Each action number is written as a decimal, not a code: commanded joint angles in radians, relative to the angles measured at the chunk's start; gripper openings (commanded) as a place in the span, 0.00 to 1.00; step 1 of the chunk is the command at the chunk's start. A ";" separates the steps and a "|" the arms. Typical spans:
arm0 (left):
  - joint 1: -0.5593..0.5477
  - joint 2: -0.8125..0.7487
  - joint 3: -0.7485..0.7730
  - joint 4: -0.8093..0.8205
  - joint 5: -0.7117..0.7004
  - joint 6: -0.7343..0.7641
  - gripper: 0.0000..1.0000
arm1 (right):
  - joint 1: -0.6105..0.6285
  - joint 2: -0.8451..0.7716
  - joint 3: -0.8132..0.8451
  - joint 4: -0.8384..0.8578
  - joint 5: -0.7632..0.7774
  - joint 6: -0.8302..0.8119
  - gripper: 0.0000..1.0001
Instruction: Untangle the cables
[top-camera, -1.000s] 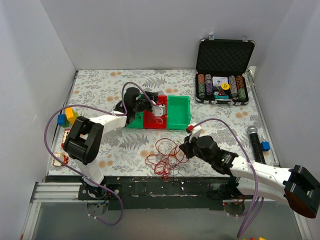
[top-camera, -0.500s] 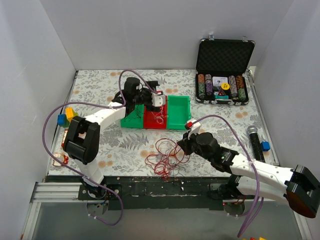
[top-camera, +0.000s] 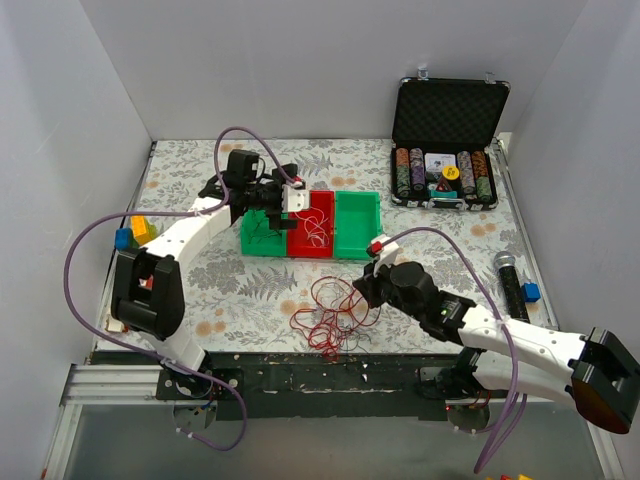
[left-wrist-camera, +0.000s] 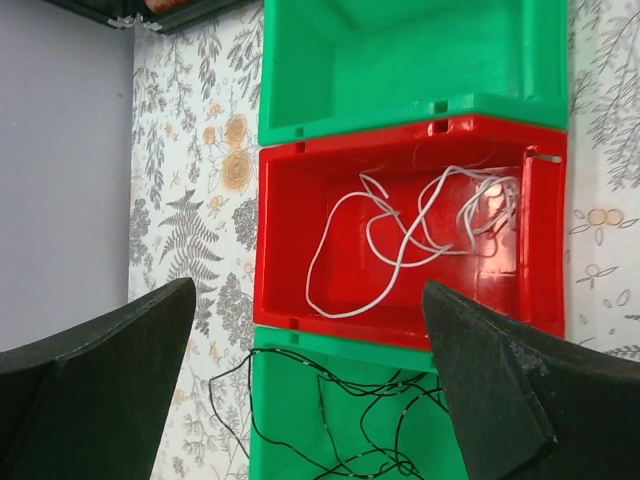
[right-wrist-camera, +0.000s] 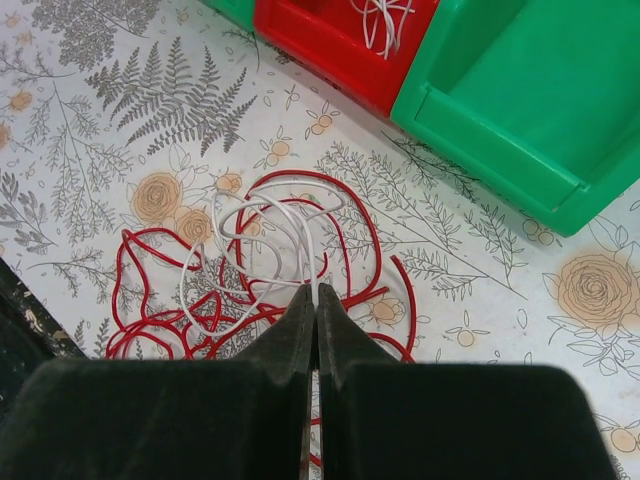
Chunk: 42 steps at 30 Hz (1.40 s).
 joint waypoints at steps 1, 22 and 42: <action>0.004 -0.047 0.082 -0.163 0.136 -0.021 0.98 | -0.005 -0.004 0.063 0.013 0.002 -0.019 0.01; -0.246 -0.210 -0.044 -0.165 0.291 -0.408 0.92 | -0.002 -0.005 0.294 -0.022 -0.149 -0.113 0.01; -0.199 -0.159 0.080 0.023 0.123 -0.567 0.00 | 0.000 -0.038 0.299 0.017 -0.052 -0.133 0.05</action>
